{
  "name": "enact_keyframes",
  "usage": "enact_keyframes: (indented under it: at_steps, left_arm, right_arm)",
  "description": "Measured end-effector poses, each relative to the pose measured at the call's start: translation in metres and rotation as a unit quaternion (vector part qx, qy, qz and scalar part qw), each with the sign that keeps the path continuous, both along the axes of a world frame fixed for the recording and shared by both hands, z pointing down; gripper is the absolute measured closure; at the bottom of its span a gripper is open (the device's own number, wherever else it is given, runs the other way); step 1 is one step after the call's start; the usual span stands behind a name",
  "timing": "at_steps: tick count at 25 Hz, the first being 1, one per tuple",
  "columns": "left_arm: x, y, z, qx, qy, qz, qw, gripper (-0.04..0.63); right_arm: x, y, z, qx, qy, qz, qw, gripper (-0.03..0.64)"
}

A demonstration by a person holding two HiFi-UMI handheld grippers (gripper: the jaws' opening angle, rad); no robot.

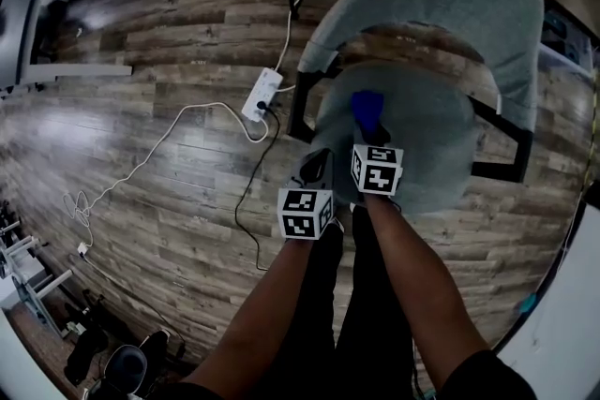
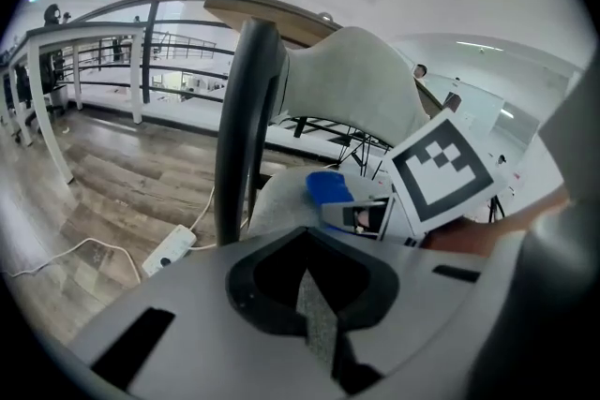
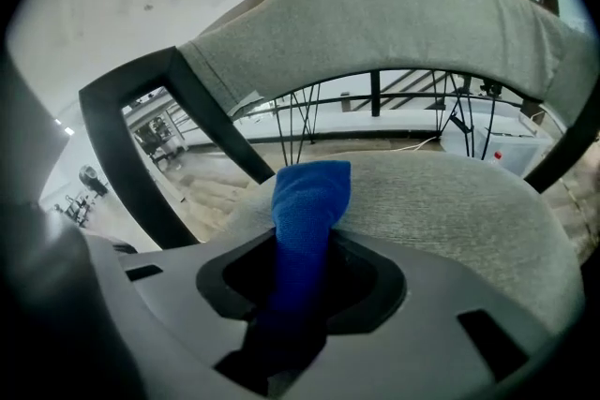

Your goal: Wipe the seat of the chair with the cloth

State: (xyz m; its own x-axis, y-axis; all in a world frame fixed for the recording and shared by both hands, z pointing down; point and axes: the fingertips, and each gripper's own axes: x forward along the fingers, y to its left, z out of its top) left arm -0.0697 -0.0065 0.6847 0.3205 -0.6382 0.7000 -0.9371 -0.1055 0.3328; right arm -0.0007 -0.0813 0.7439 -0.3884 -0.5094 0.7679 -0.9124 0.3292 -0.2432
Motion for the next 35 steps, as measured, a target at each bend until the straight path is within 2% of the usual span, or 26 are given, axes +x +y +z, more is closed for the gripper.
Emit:
enact_keyframes:
  at_steps: [10, 21, 30, 35]
  left_arm:
    - [0.035, -0.018, -0.005, 0.015, -0.004, 0.038, 0.9991, 0.594]
    - [0.085, -0.018, 0.007, 0.002, 0.006, 0.087, 0.9962, 0.594]
    - [0.096, -0.018, 0.008, -0.003, 0.002, 0.110, 0.9939, 0.594]
    - [0.100, -0.021, 0.007, 0.001, 0.000, 0.117, 0.9931, 0.594]
  right_arm:
    - [0.065, 0.003, 0.000, 0.002, 0.006, 0.052, 0.999, 0.477]
    - [0.146, 0.007, 0.002, 0.006, 0.027, 0.098, 0.995, 0.477]
    - [0.195, 0.013, 0.002, -0.009, 0.031, 0.134, 0.990, 0.478]
    - [0.216, 0.013, 0.002, -0.002, 0.043, 0.143, 0.989, 0.479]
